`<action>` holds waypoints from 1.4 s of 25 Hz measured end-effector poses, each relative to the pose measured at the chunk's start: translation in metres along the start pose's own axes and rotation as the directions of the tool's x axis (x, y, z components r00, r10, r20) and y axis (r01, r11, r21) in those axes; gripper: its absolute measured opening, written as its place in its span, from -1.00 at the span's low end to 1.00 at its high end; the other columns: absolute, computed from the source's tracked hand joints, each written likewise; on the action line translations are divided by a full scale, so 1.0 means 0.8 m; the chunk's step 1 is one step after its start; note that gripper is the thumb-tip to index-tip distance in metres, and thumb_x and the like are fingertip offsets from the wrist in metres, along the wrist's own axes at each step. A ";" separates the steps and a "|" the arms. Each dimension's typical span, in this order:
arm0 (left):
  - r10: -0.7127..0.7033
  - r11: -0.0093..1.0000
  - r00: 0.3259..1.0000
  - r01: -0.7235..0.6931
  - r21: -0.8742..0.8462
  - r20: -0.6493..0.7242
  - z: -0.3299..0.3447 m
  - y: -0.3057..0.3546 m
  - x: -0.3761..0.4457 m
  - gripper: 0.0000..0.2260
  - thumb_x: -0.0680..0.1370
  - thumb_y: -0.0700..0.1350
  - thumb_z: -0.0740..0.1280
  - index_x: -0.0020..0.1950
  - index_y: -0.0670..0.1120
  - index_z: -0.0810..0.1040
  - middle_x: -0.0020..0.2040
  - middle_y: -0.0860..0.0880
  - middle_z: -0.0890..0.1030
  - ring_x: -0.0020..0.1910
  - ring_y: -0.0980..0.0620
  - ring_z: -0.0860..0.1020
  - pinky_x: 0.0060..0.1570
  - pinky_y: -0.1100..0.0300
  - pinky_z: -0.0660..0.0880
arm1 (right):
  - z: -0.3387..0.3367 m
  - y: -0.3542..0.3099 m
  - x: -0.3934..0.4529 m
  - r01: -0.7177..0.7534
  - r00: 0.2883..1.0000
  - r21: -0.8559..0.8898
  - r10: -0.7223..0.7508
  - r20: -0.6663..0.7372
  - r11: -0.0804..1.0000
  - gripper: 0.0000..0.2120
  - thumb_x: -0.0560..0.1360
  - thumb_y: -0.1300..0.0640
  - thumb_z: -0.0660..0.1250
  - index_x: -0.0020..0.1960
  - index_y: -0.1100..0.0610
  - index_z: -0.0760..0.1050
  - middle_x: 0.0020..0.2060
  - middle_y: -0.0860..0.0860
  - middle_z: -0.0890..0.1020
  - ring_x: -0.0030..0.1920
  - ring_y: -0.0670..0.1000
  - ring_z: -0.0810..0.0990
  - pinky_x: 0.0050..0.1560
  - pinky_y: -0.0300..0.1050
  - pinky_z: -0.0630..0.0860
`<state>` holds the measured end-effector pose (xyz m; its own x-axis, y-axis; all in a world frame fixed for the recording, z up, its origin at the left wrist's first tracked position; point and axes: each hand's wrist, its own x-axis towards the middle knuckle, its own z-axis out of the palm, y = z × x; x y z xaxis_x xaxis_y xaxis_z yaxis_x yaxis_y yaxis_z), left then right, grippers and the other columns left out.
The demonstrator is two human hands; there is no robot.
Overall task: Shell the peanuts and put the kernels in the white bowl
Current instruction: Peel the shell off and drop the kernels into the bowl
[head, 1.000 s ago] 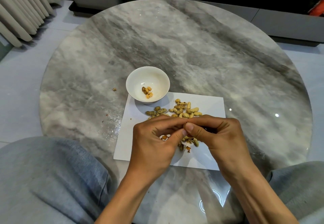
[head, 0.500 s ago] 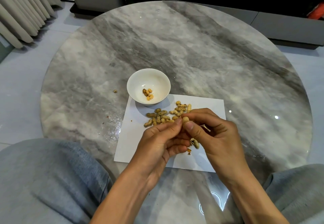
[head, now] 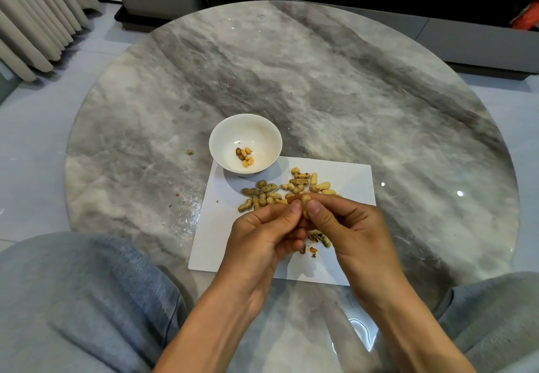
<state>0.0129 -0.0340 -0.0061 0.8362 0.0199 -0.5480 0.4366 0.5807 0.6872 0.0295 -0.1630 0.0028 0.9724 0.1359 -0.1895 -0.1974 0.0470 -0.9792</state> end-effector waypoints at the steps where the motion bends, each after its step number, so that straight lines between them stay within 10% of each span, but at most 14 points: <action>1: 0.036 0.999 0.999 -0.035 0.031 -0.033 0.000 -0.001 0.001 -0.79 0.34 -0.03 0.46 -0.11 -0.12 0.72 -0.18 -0.11 0.69 -0.25 0.04 0.62 -0.24 0.22 0.54 | 0.002 0.001 -0.001 0.017 0.999 0.002 -0.017 -0.034 1.000 -0.84 0.46 0.12 0.37 -0.04 0.03 0.72 -0.13 0.01 0.75 -0.08 -0.01 0.72 -0.05 -0.21 0.61; 7: 0.217 0.964 0.970 -0.230 0.135 0.107 0.004 -0.013 0.001 -0.69 0.41 -0.11 0.51 0.13 -0.14 0.67 0.05 -0.09 0.72 0.11 -0.01 0.67 0.04 0.26 0.57 | 0.020 0.017 -0.010 0.074 0.994 -0.035 -0.076 -0.078 0.997 -0.79 0.56 0.34 0.33 -0.08 0.12 0.70 -0.20 0.03 0.74 -0.12 -0.01 0.72 -0.09 -0.26 0.57; 19: 0.302 0.949 0.953 -0.300 0.099 -0.006 0.014 -0.021 -0.003 -0.88 0.48 -0.27 0.42 -0.04 -0.13 0.71 -0.06 -0.10 0.73 0.01 -0.02 0.70 -0.02 0.25 0.59 | 0.034 0.027 -0.011 0.061 0.987 0.033 -0.056 -0.153 0.998 -0.77 0.56 0.40 0.29 -0.09 0.22 0.70 -0.24 0.08 0.73 -0.16 -0.01 0.70 -0.10 -0.22 0.58; 26: 0.296 0.929 0.952 -0.306 0.207 0.083 0.002 -0.012 -0.002 -0.80 0.61 -0.24 0.30 0.13 -0.05 0.67 0.00 -0.01 0.73 0.02 0.05 0.69 -0.07 0.26 0.60 | 0.022 0.015 -0.002 -0.189 0.973 0.288 0.218 -0.072 0.939 -0.81 0.49 0.15 0.37 -0.02 0.22 0.71 -0.12 0.21 0.72 -0.11 0.11 0.70 -0.16 -0.18 0.62; 35: 0.547 0.608 0.804 -0.574 0.549 0.235 -0.011 -0.013 0.008 -0.71 0.45 -0.27 0.52 0.06 0.06 0.70 -0.02 0.18 0.68 -0.05 0.15 0.67 -0.10 0.33 0.57 | -0.004 0.003 0.003 -0.244 0.954 0.237 0.277 -0.117 0.940 -0.83 0.43 0.14 0.44 -0.05 0.23 0.64 -0.20 0.20 0.70 -0.23 0.11 0.67 -0.21 -0.11 0.63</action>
<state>0.0108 -0.0333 -0.0210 0.9887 0.1421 0.0474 -0.0326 -0.1051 0.9939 0.0314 -0.1654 -0.0004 0.8872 0.0269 -0.4605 -0.4524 0.2458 -0.8573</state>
